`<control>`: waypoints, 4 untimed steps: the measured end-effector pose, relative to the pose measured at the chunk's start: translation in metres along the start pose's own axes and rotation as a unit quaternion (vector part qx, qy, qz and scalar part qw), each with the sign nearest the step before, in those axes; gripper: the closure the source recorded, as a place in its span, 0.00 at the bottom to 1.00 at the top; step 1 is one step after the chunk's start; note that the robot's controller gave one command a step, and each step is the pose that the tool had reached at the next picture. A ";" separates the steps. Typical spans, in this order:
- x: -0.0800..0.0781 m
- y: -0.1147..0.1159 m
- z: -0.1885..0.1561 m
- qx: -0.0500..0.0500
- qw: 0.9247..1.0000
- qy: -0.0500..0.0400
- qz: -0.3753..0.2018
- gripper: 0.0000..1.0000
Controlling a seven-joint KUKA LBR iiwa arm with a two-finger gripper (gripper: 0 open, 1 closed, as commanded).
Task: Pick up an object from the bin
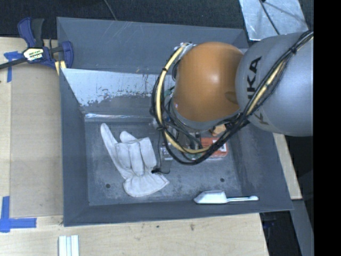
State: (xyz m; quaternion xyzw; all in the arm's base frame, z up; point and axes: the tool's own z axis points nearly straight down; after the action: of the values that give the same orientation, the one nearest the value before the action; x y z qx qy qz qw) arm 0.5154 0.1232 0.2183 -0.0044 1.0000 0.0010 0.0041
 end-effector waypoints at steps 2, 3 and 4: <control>0.006 -0.034 0.019 0.000 0.999 0.005 -0.039 0.00; -0.019 -0.041 0.045 0.001 1.000 0.001 -0.001 0.00; -0.033 -0.021 0.078 0.001 0.999 0.004 0.033 0.00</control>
Offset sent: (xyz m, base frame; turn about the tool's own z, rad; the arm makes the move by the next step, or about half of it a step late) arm -0.0068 -0.0556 -0.0162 -0.1070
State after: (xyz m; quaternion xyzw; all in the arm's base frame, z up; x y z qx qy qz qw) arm 0.5492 0.1028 0.1406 0.0284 0.9996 0.0001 0.0005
